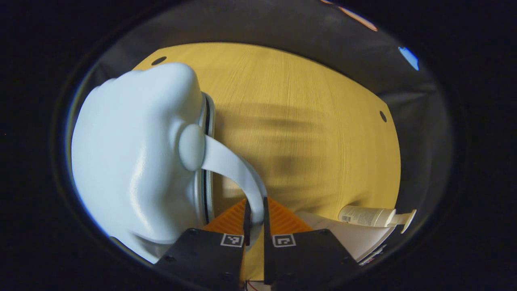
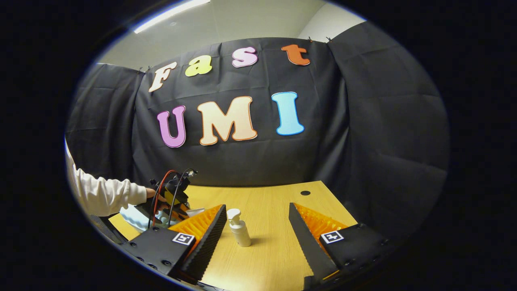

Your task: First open the suitcase, pack the skin care products into it, and then close the suitcase.

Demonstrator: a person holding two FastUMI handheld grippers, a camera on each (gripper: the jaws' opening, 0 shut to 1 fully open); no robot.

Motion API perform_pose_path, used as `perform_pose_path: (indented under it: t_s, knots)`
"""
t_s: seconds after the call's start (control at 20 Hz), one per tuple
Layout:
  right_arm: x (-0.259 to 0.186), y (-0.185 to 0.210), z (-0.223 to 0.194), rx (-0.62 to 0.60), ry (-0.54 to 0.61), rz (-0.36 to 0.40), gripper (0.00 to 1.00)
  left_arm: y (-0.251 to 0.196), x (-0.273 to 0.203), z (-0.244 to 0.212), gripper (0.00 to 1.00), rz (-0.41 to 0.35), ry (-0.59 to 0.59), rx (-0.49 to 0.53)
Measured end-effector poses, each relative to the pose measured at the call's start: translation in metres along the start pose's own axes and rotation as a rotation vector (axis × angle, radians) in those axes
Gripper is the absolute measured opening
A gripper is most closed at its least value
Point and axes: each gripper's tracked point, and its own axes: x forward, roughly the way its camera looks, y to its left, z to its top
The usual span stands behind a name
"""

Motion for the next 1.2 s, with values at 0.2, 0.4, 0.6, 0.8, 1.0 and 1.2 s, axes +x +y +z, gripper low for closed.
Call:
perform_pose_path:
  t_s: [0.2,0.4,0.6,0.8,1.0,1.2]
  knots:
    - [0.004,0.005,-0.004,-0.010,0.009,0.012,0.96,-0.004,-0.006,0.003,0.06,-0.007,0.005,0.056]
    - [0.008,0.013,-0.008,-0.015,0.021,0.032,0.96,-0.018,-0.026,0.012,0.04,-0.050,-0.030,0.064]
    - [0.011,0.026,-0.009,-0.016,0.027,0.063,0.96,-0.029,-0.073,0.031,0.04,-0.133,-0.091,0.042]
    - [0.017,0.040,-0.013,-0.027,0.037,0.094,0.96,-0.014,-0.144,0.046,0.04,-0.201,-0.169,0.014]
    - [0.021,0.055,-0.007,-0.025,0.025,0.120,0.97,0.026,-0.214,0.062,0.04,-0.219,-0.265,-0.006]
    - [0.027,0.068,-0.004,-0.034,0.013,0.135,0.97,0.102,-0.273,0.073,0.04,-0.178,-0.358,-0.054]
